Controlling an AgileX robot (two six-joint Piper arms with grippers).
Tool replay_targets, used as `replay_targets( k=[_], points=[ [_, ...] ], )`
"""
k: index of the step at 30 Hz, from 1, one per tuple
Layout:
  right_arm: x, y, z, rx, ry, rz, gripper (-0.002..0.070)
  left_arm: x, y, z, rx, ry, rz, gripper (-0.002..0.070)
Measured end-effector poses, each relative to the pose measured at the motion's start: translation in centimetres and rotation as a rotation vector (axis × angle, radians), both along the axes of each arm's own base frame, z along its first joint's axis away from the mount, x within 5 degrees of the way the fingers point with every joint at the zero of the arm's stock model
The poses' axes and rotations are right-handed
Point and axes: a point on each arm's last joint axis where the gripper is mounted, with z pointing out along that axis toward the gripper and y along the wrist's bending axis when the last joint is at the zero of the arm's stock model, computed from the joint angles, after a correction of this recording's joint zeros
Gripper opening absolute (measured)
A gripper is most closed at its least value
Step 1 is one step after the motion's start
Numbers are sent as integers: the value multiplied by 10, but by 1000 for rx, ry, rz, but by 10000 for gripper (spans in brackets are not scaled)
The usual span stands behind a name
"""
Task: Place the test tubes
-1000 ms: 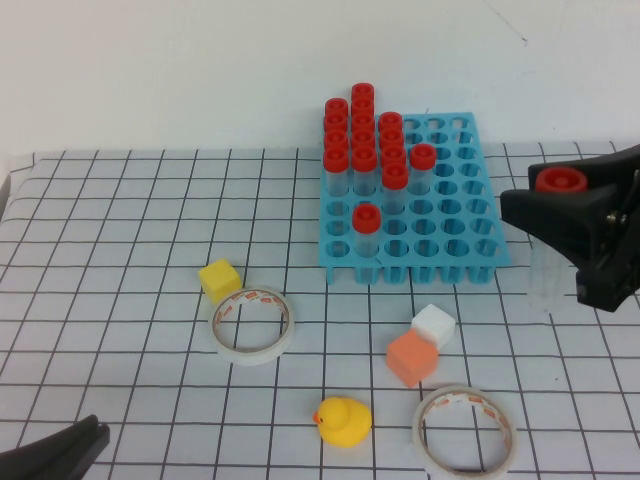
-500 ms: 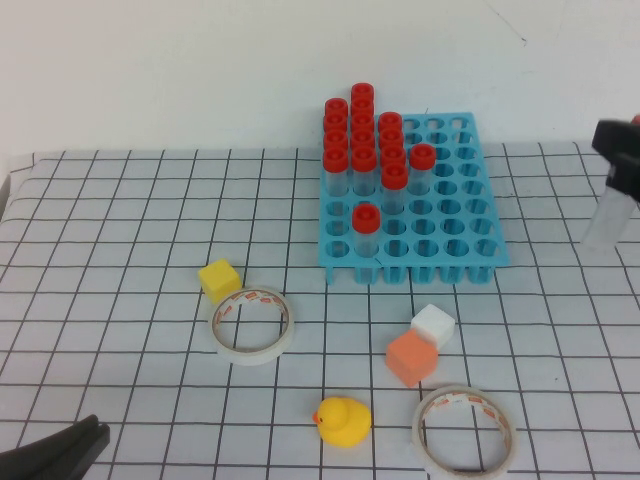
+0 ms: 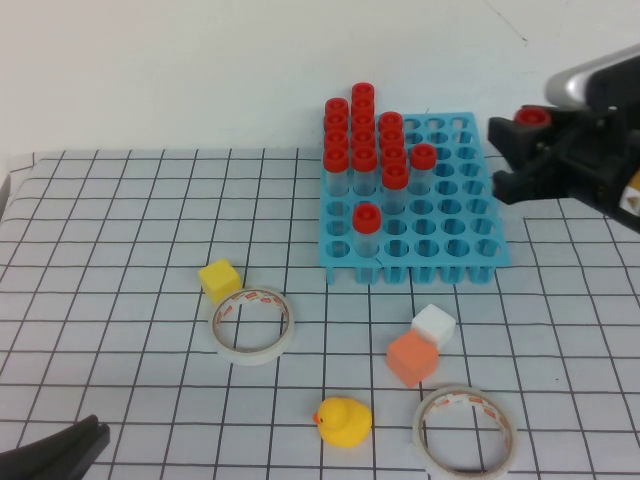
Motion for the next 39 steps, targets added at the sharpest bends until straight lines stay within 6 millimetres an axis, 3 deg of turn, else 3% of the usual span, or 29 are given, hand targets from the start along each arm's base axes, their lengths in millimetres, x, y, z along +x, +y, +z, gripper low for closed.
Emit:
replay_targets(
  k=[8,16,27,39],
  points=[
    [54,21,-13,-50,-23,38,265,0,0,0,0,0,0,-1],
    [88,33,-27,-57,-25,44,265,0,0,0,0,0,0,-1],
    [112,43,-59,-124,-71,78,265,0,0,0,0,0,0,-1],
    [124,37,-77,15,-60,-47,265,0,0,0,0,0,0,-1]
  ],
)
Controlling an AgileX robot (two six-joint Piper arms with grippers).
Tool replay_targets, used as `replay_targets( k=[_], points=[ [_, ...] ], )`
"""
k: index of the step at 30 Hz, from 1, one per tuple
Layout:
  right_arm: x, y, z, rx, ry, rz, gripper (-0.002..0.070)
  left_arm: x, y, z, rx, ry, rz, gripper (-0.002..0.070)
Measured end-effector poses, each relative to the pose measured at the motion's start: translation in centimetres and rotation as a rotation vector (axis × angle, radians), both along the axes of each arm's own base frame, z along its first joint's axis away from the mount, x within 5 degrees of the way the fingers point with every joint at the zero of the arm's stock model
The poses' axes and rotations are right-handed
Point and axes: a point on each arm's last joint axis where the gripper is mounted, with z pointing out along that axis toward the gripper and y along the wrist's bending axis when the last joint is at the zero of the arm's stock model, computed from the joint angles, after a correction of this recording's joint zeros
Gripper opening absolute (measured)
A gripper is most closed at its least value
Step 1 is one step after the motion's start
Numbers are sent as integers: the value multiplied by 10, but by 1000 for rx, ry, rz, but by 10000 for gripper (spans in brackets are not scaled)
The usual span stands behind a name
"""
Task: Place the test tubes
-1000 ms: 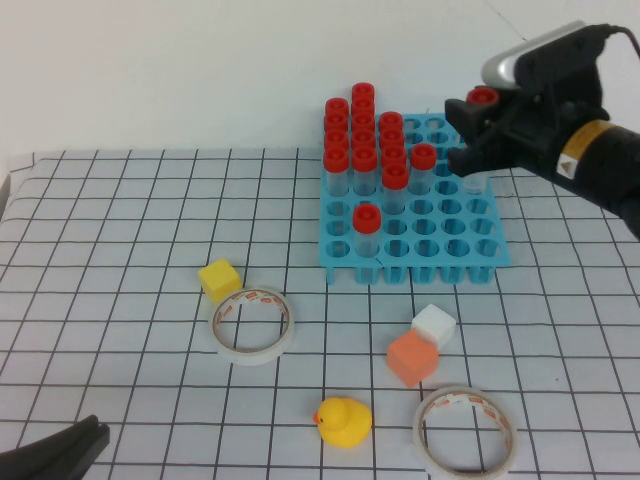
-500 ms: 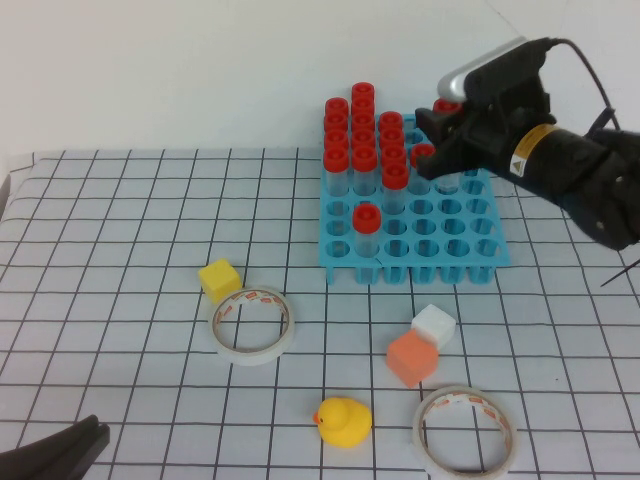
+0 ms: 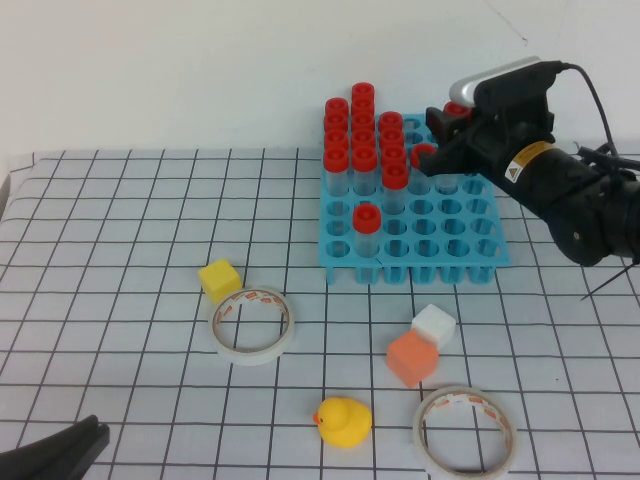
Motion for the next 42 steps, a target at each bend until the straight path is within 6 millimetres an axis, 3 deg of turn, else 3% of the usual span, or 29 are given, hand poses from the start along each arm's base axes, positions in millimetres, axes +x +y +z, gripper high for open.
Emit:
replay_targets(
  k=[23,42],
  points=[
    [8,-3,-21,-17,1,-62,265,0,0,0,5,-3,1,-1],
    [8,-4,-23,15,27,-76,279,0,0,0,5,-3,1,-1]
  ],
)
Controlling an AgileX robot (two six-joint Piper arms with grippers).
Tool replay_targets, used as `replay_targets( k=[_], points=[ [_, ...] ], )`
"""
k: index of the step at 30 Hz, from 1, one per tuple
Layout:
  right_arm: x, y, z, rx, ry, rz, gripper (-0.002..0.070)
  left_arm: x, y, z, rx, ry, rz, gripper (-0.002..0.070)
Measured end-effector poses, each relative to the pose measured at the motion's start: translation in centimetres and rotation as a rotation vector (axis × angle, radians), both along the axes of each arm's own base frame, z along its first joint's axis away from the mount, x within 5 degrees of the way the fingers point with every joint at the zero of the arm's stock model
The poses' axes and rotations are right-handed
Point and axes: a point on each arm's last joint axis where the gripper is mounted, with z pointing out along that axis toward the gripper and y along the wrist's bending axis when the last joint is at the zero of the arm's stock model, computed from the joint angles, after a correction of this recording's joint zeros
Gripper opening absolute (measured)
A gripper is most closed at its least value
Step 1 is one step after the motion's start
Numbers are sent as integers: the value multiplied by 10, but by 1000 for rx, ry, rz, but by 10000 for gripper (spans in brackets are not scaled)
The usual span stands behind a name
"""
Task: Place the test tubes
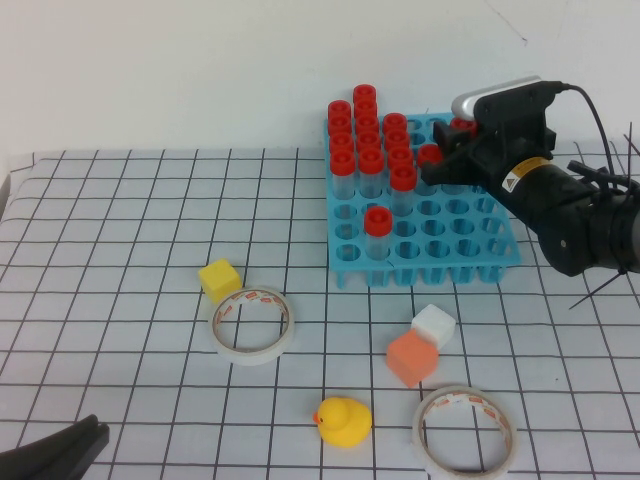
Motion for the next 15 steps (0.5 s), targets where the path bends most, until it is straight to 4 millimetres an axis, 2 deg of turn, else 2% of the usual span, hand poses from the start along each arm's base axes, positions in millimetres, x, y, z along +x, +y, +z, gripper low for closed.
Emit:
replay_targets(
  k=[6,10,15],
  points=[
    [0,0,0,0,0,0,412,0,0,0,0,0,0,-1],
    [-1,0,1,-6,22,-3,431,0,0,0,0,0,0,-1],
    [-9,-4,21,-43,128,-8,429,0,0,0,0,0,0,-1]
  ],
)
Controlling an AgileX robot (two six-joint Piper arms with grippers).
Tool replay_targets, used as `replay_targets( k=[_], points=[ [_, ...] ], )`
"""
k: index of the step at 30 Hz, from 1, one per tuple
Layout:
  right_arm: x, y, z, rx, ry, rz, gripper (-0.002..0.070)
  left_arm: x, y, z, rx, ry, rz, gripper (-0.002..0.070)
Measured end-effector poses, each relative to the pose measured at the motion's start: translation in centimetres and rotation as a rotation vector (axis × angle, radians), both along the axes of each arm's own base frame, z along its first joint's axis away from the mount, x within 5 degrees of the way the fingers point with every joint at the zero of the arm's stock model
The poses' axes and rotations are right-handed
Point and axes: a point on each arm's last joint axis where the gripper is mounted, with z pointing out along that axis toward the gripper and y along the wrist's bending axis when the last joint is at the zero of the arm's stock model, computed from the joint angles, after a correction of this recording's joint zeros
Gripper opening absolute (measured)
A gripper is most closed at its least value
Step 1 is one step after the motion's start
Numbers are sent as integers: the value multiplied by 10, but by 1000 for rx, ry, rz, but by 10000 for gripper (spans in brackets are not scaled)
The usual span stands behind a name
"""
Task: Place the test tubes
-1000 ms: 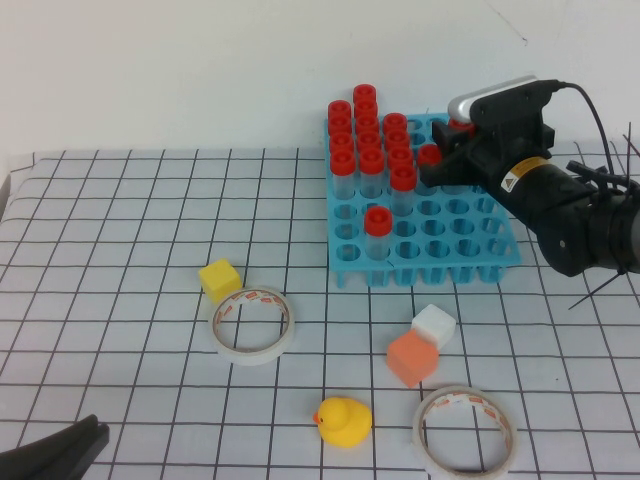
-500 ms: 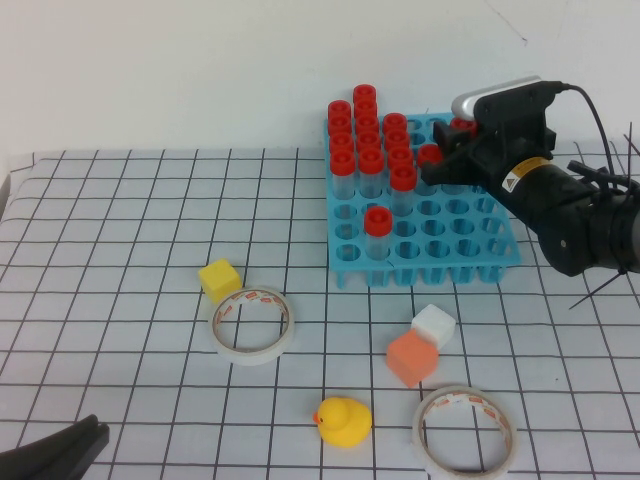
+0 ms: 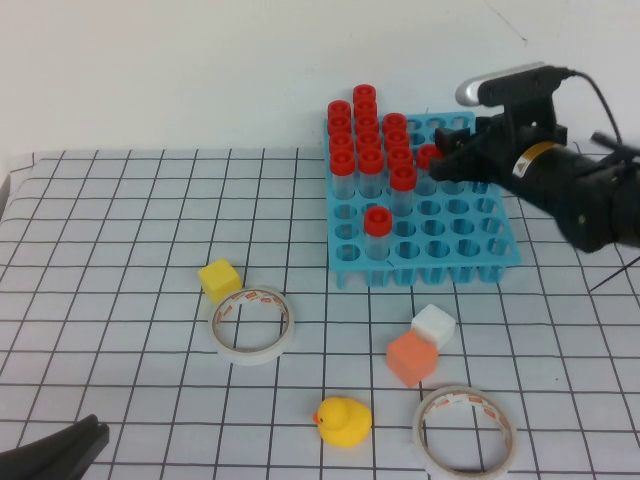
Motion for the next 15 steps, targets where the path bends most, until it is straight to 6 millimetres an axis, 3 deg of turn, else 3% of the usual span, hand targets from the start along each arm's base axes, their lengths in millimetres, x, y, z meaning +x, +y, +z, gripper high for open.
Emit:
replay_targets(
  k=[3,7,9,10,15],
  points=[
    [-11,-4,26,-18,47,-3,364,0,0,0,0,0,0,-1],
    [-33,-12,73,-36,73,-4,148,0,0,0,0,0,0,-1],
    [-49,-17,97,-29,48,-4,62,0,0,0,0,0,0,-1],
    [-70,-24,115,-20,21,-5,25,0,0,0,0,0,0,-1],
    [-129,-44,133,3,-21,-7,2,0,0,0,0,0,0,-1]
  ],
)
